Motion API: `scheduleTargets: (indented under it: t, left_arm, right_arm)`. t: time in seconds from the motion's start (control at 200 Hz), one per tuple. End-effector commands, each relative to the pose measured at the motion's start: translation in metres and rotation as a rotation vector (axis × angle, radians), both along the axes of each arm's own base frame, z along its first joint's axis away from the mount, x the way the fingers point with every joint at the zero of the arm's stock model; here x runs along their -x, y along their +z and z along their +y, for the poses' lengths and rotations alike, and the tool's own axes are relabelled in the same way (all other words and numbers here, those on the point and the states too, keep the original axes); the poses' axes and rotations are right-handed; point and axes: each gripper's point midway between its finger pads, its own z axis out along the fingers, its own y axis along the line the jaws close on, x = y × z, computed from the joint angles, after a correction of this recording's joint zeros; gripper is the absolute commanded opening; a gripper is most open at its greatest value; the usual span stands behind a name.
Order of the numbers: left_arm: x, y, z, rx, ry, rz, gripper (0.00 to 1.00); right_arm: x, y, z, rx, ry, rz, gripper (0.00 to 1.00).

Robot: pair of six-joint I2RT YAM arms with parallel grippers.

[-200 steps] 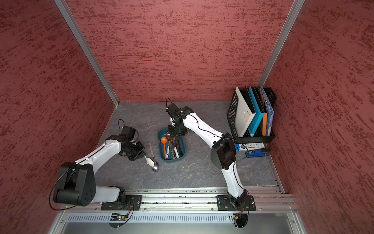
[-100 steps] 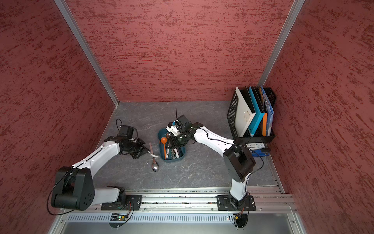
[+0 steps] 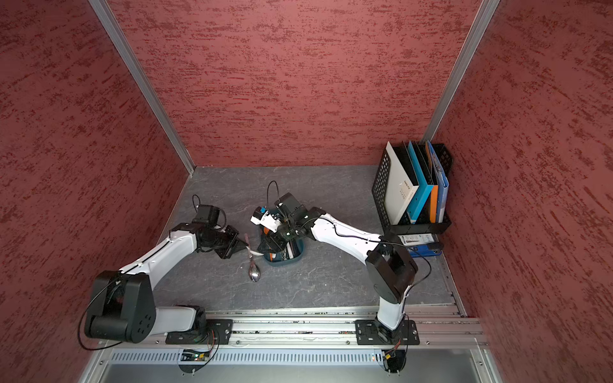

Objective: Put the spoon into the storage box
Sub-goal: Place the spoon in the storage box.

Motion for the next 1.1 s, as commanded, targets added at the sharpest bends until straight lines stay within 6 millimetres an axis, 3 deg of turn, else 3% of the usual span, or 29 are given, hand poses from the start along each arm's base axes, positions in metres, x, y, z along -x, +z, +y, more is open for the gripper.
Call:
scheduleTargets:
  t: [0.0,0.215,0.481,0.646,0.857,0.952,1.012,1.092]
  left_arm:
    - [-0.01,0.01,-0.007,0.044,-0.009,-0.016,0.02]
    - [-0.015,0.017,-0.015,0.089,-0.011,-0.016,0.02]
    - [-0.021,0.027,-0.025,0.125,-0.019,-0.03,0.02]
    - [-0.019,0.031,-0.03,0.141,-0.031,-0.032,0.02]
    - [-0.016,0.031,-0.034,0.159,-0.022,-0.033,0.03]
    - [-0.015,0.031,-0.035,0.163,-0.027,-0.036,0.08]
    - [-0.015,0.032,-0.035,0.161,-0.031,-0.044,0.18]
    - [-0.016,0.034,-0.034,0.151,-0.03,-0.061,0.3]
  right_arm:
    - [0.002,0.019,0.005,-0.054,0.067,-0.13,0.49]
    - [0.012,0.004,0.009,-0.004,0.129,-0.155,0.46]
    - [0.006,-0.018,0.014,0.08,0.12,-0.185,0.42]
    - [-0.006,-0.02,0.017,0.089,0.07,-0.219,0.31]
    - [-0.008,-0.022,0.022,0.082,0.074,-0.21,0.16]
    - [-0.006,-0.021,0.022,0.071,0.081,-0.212,0.06]
    - [-0.005,-0.02,0.022,0.067,0.087,-0.211,0.0]
    - [-0.002,-0.021,0.019,0.076,0.093,-0.2,0.0]
